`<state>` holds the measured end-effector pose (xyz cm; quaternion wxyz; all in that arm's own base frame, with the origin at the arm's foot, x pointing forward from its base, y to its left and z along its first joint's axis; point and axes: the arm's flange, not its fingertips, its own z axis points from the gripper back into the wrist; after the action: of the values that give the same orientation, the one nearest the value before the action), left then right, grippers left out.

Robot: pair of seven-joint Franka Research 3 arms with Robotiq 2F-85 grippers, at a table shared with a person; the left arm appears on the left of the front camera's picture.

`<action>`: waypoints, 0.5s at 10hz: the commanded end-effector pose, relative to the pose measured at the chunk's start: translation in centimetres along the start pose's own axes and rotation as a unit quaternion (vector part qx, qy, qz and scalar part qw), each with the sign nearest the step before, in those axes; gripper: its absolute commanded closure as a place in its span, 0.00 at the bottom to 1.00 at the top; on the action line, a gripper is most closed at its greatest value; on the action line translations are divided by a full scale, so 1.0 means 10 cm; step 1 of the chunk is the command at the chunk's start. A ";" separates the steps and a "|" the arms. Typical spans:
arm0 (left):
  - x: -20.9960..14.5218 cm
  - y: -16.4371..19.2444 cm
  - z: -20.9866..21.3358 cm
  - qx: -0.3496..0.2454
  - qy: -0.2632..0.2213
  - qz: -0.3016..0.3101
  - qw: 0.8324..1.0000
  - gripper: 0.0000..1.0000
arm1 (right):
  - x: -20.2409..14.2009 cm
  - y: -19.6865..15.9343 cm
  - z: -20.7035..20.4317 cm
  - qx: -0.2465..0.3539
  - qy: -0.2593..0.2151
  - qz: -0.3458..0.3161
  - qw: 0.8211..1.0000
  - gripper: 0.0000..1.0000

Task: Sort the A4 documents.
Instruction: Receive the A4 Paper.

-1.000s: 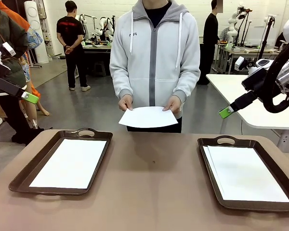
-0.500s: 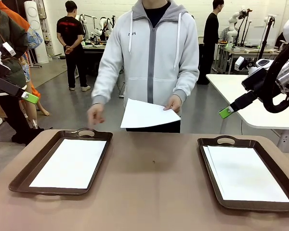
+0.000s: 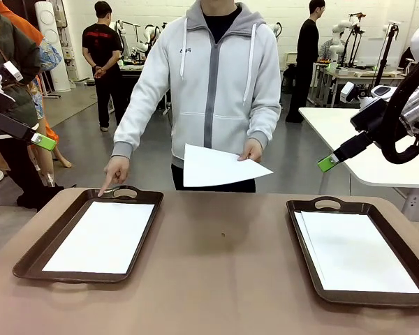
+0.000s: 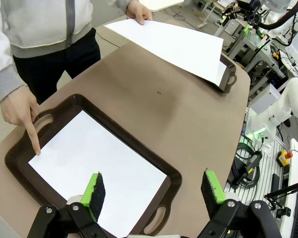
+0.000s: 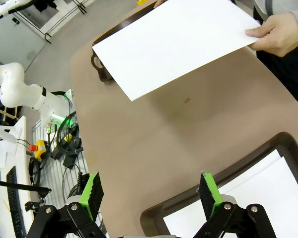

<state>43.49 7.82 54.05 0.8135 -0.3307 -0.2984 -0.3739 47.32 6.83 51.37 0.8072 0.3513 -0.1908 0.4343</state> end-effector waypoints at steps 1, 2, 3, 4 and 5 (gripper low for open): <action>0.00 0.00 0.00 0.000 0.000 -0.001 1.000 0.00 | 0.00 0.00 0.00 0.000 -0.001 0.000 1.000 0.00; 0.00 0.00 0.00 0.000 0.000 -0.001 1.000 0.00 | 0.00 0.00 0.00 0.000 -0.001 0.000 1.000 0.00; 0.00 0.00 0.00 0.000 0.000 -0.001 1.000 0.00 | 0.00 0.00 0.00 0.000 -0.001 0.000 1.000 0.00; 0.00 0.00 0.00 0.000 0.000 -0.001 1.000 0.00 | 0.00 0.00 0.00 0.000 -0.001 0.000 1.000 0.00; 0.00 0.00 0.00 0.000 0.000 -0.001 1.000 0.00 | 0.00 0.00 0.00 0.000 -0.001 0.000 1.000 0.00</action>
<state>43.49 7.82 54.05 0.8135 -0.3307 -0.2984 -0.3739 47.32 6.83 51.37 0.8072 0.3513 -0.1908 0.4343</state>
